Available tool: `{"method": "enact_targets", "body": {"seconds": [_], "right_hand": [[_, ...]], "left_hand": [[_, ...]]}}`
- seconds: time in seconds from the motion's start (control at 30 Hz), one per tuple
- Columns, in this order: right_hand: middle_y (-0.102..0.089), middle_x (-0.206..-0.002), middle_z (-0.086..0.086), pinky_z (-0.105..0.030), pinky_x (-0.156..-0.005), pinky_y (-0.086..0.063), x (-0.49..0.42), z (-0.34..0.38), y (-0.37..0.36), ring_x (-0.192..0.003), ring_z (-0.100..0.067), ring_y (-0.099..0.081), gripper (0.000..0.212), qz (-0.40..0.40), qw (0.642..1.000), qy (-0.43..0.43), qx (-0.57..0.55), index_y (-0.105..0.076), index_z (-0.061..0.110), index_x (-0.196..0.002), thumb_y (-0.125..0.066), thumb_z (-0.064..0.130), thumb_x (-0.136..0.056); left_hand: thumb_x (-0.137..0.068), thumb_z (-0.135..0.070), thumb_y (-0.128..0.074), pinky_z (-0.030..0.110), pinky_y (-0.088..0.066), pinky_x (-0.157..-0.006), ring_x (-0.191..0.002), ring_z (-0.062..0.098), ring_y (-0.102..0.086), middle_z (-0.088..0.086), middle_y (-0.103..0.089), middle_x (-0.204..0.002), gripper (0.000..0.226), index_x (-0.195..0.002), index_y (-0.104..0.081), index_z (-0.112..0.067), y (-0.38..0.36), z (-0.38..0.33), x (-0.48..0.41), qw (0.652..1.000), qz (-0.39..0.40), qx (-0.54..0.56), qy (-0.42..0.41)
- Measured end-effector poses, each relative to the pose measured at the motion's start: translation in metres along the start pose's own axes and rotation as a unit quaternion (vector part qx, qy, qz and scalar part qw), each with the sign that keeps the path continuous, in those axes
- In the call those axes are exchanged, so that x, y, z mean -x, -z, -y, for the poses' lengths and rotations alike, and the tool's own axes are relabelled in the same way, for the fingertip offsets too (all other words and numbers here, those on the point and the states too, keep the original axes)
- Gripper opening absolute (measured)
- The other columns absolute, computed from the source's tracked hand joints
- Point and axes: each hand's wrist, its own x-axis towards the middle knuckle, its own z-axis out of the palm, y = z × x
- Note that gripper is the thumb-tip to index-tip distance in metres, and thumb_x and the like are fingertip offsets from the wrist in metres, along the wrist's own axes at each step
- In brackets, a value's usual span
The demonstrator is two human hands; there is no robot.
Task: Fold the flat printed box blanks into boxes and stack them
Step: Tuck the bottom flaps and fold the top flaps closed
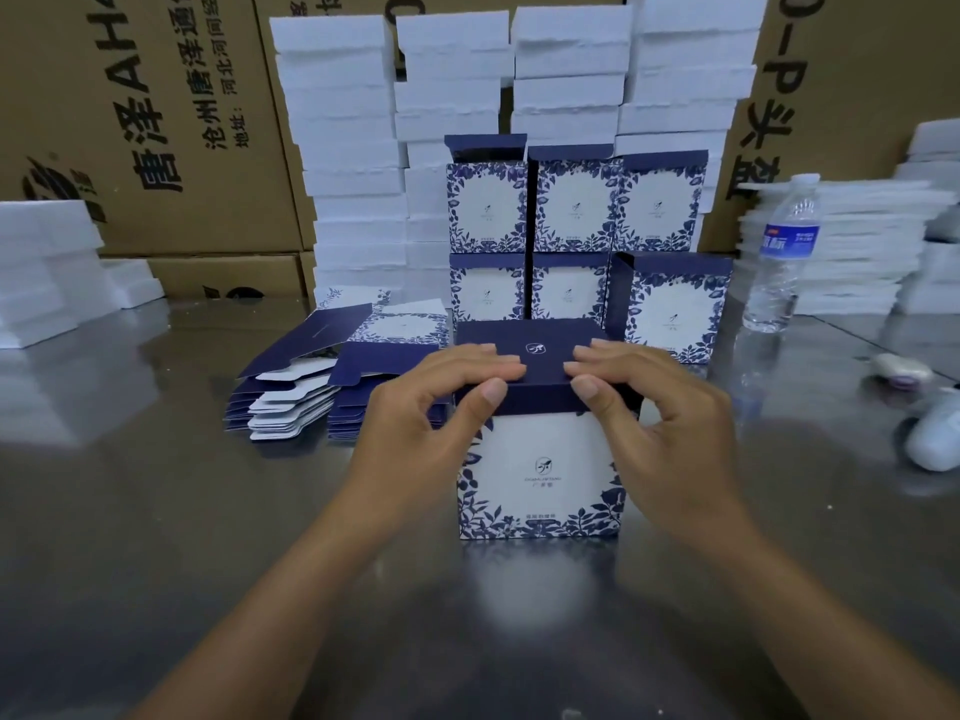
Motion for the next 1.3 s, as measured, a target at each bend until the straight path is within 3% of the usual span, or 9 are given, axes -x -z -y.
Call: {"method": "enact_targets", "body": {"seconds": [0.3, 0.47, 0.67, 0.83, 0.93, 1.07, 1.13, 1.23, 1.3], "right_hand": [[-0.063, -0.107, 0.013, -0.019, -0.1, -0.042, 0.005, 0.0, 0.003, -0.111, -0.006, -0.059, 0.017, 0.025, 0.999, -0.038, -0.015, -0.069, 0.021, -0.101, -0.058, 0.023, -0.087], [-0.057, -0.113, 0.021, -0.01, -0.099, -0.037, 0.012, 0.001, 0.007, -0.113, 0.003, -0.054, 0.018, 0.005, 0.996, -0.082, -0.03, -0.065, 0.028, -0.103, -0.055, 0.022, -0.09], [-0.06, -0.109, 0.022, -0.012, -0.099, -0.039, 0.013, 0.005, 0.006, -0.113, 0.0, -0.056, 0.018, -0.009, 0.992, -0.108, -0.064, -0.065, 0.03, -0.1, -0.058, 0.017, -0.09], [-0.065, -0.112, 0.015, -0.021, -0.098, -0.045, 0.015, 0.006, 0.007, -0.11, 0.004, -0.058, 0.016, -0.036, 0.977, -0.168, -0.123, -0.065, 0.04, -0.094, -0.061, 0.04, -0.079], [-0.067, -0.111, 0.012, -0.026, -0.098, -0.047, 0.015, 0.005, 0.008, -0.108, 0.001, -0.06, 0.011, -0.046, 0.967, -0.198, -0.155, -0.067, 0.041, -0.089, -0.063, 0.041, -0.078], [-0.061, -0.11, 0.003, -0.015, -0.097, -0.036, 0.016, 0.0, 0.008, -0.106, -0.01, -0.054, 0.015, -0.042, 0.995, -0.017, 0.084, -0.069, 0.02, -0.101, -0.061, 0.024, -0.088], [-0.061, -0.109, -0.007, -0.024, -0.095, -0.037, 0.018, -0.004, 0.006, -0.104, -0.018, -0.05, 0.025, -0.02, 0.981, 0.064, 0.18, -0.068, 0.011, -0.109, -0.061, 0.018, -0.087], [-0.056, -0.119, -0.014, -0.044, -0.092, -0.041, 0.019, -0.01, 0.002, -0.111, -0.023, -0.042, 0.045, 0.036, 0.963, 0.025, 0.266, -0.06, 0.014, -0.125, -0.071, 0.022, -0.082], [-0.051, -0.128, -0.017, -0.052, -0.096, -0.04, 0.016, -0.017, 0.0, -0.117, -0.028, -0.042, 0.058, 0.084, 0.947, -0.01, 0.31, -0.053, 0.018, -0.133, -0.073, 0.027, -0.08]], "left_hand": [[-0.092, -0.019, -0.051, 0.018, -0.04, -0.101, -0.118, 0.004, -0.055, -0.017, -0.064, -0.108, 0.022, -0.108, -0.06, -0.029, 0.002, 0.006, 0.003, 0.997, -0.025, -0.056, -0.045], [-0.093, -0.022, -0.05, 0.015, -0.037, -0.103, -0.121, 0.005, -0.052, -0.017, -0.063, -0.11, 0.021, -0.111, -0.061, -0.025, 0.001, 0.006, 0.006, 0.999, -0.028, -0.036, -0.025], [-0.091, -0.029, -0.047, 0.019, -0.032, -0.11, -0.13, -0.003, -0.041, -0.024, -0.055, -0.12, 0.028, -0.116, -0.056, -0.032, 0.001, 0.006, 0.011, 0.999, -0.037, -0.008, 0.017], [-0.089, -0.031, -0.048, 0.044, -0.03, -0.113, -0.127, 0.002, -0.047, -0.02, -0.06, -0.116, 0.021, -0.105, -0.061, -0.037, 0.002, 0.004, 0.009, 0.999, -0.044, -0.003, 0.032], [-0.093, -0.031, -0.052, 0.028, -0.034, -0.111, -0.127, 0.0, -0.046, -0.022, -0.059, -0.119, 0.019, -0.109, -0.06, -0.037, 0.003, 0.008, 0.009, 0.999, -0.042, -0.005, 0.016], [-0.087, -0.027, -0.062, 0.01, -0.037, -0.097, -0.119, -0.006, -0.046, -0.019, -0.048, -0.127, 0.044, -0.126, -0.045, -0.041, -0.007, 0.021, 0.019, 0.997, -0.061, -0.045, 0.024], [-0.086, -0.021, -0.067, 0.013, -0.041, -0.093, -0.113, -0.002, -0.049, -0.012, -0.048, -0.123, 0.056, -0.128, -0.038, -0.042, -0.014, 0.027, 0.025, 0.996, -0.056, -0.035, 0.058], [-0.087, -0.026, -0.065, 0.021, -0.043, -0.095, -0.114, -0.002, -0.051, -0.019, -0.053, -0.122, 0.052, -0.13, -0.038, -0.038, -0.019, 0.037, 0.026, 0.993, -0.011, -0.016, 0.117], [-0.087, -0.032, -0.063, 0.017, -0.04, -0.095, -0.115, -0.007, -0.049, -0.028, -0.05, -0.121, 0.052, -0.129, -0.033, -0.039, -0.021, 0.041, 0.025, 0.985, 0.032, 0.002, 0.167]]}}
